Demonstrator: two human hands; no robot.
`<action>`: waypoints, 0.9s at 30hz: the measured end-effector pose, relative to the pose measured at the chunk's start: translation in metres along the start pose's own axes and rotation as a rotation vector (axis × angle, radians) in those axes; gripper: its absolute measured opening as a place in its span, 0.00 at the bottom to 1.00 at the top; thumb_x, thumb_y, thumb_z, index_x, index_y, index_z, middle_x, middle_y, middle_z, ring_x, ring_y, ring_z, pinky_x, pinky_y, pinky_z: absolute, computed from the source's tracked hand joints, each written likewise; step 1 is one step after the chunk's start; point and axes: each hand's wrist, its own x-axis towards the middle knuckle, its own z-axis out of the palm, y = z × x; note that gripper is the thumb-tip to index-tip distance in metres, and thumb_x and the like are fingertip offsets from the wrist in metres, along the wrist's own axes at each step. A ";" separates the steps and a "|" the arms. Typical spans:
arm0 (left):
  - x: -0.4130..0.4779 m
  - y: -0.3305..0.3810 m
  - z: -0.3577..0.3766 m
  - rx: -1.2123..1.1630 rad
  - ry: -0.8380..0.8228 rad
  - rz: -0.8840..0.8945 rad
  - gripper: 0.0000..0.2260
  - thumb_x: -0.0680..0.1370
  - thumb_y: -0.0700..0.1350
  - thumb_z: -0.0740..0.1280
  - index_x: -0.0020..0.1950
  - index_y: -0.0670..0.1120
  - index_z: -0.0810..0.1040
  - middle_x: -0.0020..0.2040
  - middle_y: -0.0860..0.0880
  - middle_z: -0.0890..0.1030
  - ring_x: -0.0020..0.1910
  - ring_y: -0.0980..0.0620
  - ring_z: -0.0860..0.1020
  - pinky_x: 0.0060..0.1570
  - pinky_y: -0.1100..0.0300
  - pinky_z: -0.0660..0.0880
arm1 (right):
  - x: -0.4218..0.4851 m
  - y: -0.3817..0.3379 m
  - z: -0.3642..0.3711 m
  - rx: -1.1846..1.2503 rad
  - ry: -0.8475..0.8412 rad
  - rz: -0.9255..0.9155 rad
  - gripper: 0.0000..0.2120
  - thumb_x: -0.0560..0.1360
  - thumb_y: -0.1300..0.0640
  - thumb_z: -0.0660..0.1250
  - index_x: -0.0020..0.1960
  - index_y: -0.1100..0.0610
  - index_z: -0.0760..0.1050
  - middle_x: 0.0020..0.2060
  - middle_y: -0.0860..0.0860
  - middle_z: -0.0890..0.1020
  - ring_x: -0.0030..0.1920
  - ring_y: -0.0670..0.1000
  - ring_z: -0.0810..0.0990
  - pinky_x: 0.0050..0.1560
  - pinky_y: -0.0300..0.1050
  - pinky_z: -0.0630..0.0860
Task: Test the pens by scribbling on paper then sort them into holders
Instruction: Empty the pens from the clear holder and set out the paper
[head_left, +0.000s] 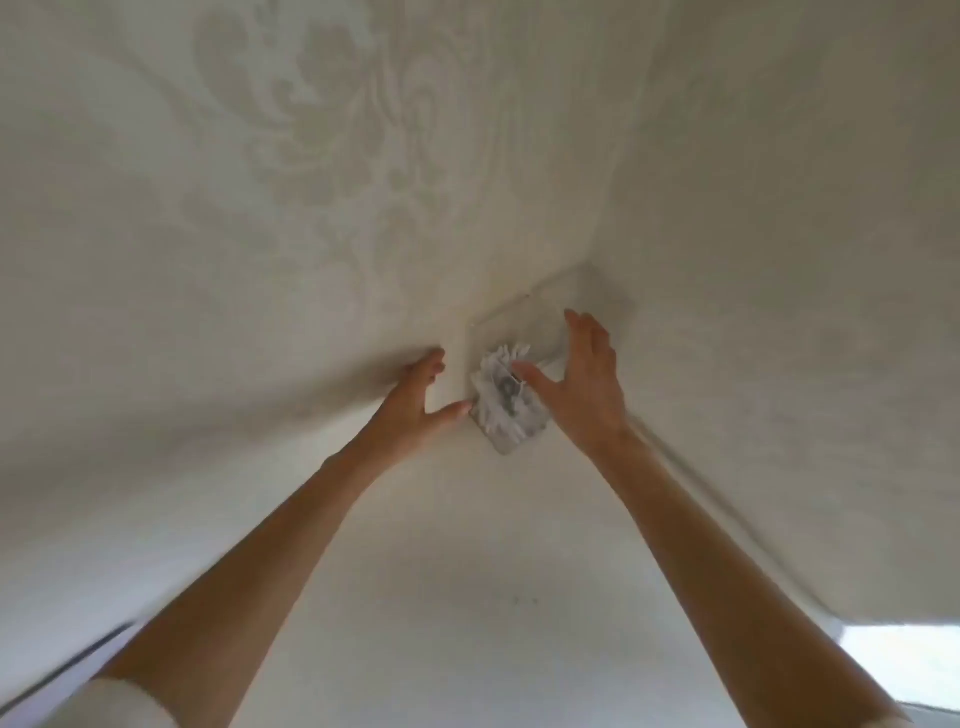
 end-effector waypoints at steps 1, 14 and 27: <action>0.008 0.004 0.005 -0.015 0.006 0.029 0.35 0.73 0.47 0.71 0.75 0.46 0.56 0.70 0.49 0.65 0.65 0.59 0.64 0.61 0.66 0.60 | 0.005 -0.006 0.006 -0.083 -0.011 0.015 0.42 0.71 0.38 0.67 0.76 0.58 0.54 0.75 0.60 0.57 0.72 0.62 0.58 0.69 0.53 0.58; 0.010 -0.003 0.022 0.022 -0.139 0.036 0.44 0.70 0.49 0.74 0.76 0.47 0.48 0.76 0.49 0.54 0.73 0.53 0.57 0.68 0.61 0.57 | -0.054 0.050 0.000 0.042 -0.012 -0.082 0.36 0.71 0.45 0.70 0.74 0.53 0.59 0.76 0.55 0.54 0.73 0.59 0.59 0.66 0.54 0.68; 0.060 0.025 0.087 0.782 -0.555 0.482 0.44 0.66 0.48 0.77 0.75 0.47 0.54 0.72 0.46 0.60 0.68 0.45 0.66 0.64 0.56 0.65 | -0.130 0.141 -0.039 0.348 -0.048 0.139 0.46 0.63 0.65 0.77 0.69 0.40 0.56 0.64 0.44 0.60 0.65 0.43 0.63 0.65 0.41 0.66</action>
